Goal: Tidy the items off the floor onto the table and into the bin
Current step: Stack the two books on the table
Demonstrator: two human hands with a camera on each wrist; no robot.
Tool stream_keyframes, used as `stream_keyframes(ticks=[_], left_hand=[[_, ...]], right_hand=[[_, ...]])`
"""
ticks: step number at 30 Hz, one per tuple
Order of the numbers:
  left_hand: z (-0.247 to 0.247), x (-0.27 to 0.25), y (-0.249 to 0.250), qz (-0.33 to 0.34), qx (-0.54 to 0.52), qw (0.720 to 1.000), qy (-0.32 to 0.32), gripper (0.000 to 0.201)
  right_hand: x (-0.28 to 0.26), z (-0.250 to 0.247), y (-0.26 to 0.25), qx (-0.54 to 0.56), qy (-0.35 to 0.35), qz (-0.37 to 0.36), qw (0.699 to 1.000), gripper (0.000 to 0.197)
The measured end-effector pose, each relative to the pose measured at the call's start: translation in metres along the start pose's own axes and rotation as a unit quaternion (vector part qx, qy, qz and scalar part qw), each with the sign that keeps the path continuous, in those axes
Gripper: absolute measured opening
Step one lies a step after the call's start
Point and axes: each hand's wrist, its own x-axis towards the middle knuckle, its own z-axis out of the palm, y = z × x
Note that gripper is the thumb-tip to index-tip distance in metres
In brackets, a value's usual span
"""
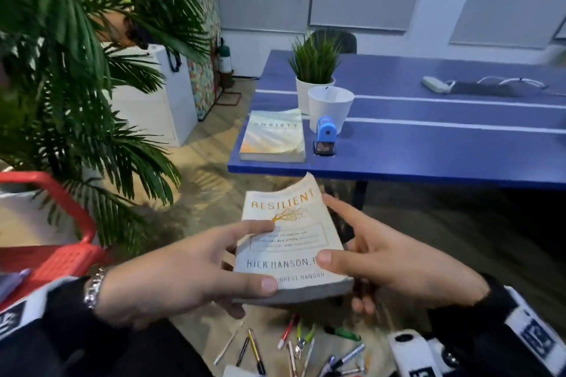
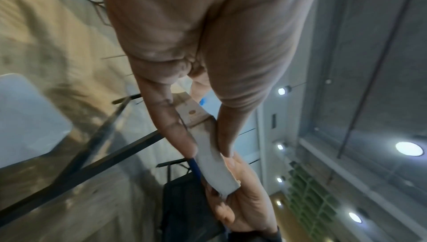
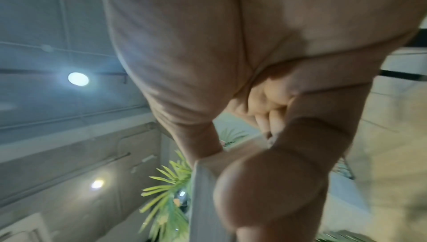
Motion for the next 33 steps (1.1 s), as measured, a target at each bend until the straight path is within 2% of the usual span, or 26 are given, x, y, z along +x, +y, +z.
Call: stream_keyframes(ticks=[3, 5, 8, 11, 13, 16, 19, 22, 24, 28, 30, 33], left_hand=[[-0.019, -0.004, 0.036, 0.059, 0.032, 0.997, 0.028, 0.08], [-0.034, 0.004, 0.056, 0.098, 0.046, 0.991, 0.074, 0.077], [-0.063, 0.036, 0.081, 0.124, 0.051, 0.982, 0.133, 0.081], [-0.1, 0.094, 0.086, 0.104, 0.056, 0.98, 0.158, 0.091], [-0.119, 0.133, 0.083, 0.08, 0.035, 0.983, 0.16, 0.087], [-0.135, 0.175, 0.076, 0.045, 0.05, 0.983, 0.173, 0.073], [-0.139, 0.198, 0.065, 0.037, 0.078, 0.977, 0.194, 0.07], [-0.14, 0.2, 0.057, 0.042, 0.194, 0.953, 0.229, 0.073], [-0.139, 0.195, 0.05, 0.04, 0.264, 0.931, 0.248, 0.07], [-0.133, 0.186, 0.044, 0.051, 0.33, 0.9, 0.28, 0.063], [-0.129, 0.184, 0.043, 0.05, 0.361, 0.884, 0.293, 0.062], [-0.12, 0.183, 0.041, 0.057, 0.417, 0.844, 0.332, 0.059]], right_hand=[[0.002, -0.008, -0.035, -0.008, 0.049, -0.041, 0.998, 0.092], [0.017, -0.019, -0.054, -0.027, 0.093, -0.071, 0.993, 0.093], [0.06, -0.038, -0.075, -0.032, 0.152, -0.1, 0.983, 0.079], [0.119, -0.057, -0.083, -0.045, 0.208, -0.089, 0.973, 0.051], [0.159, -0.069, -0.081, -0.092, 0.225, -0.062, 0.968, 0.035], [0.198, -0.076, -0.075, -0.145, 0.24, -0.015, 0.96, 0.033], [0.213, -0.075, -0.071, -0.192, 0.26, 0.012, 0.946, 0.034], [0.213, -0.073, -0.068, -0.252, 0.278, 0.015, 0.927, 0.032], [0.205, -0.069, -0.066, -0.321, 0.3, 0.02, 0.898, 0.032], [0.19, -0.057, -0.057, -0.415, 0.313, 0.015, 0.854, 0.037], [0.189, -0.054, -0.051, -0.434, 0.32, 0.01, 0.842, 0.04], [0.19, -0.053, -0.043, -0.433, 0.33, 0.009, 0.839, 0.04]])
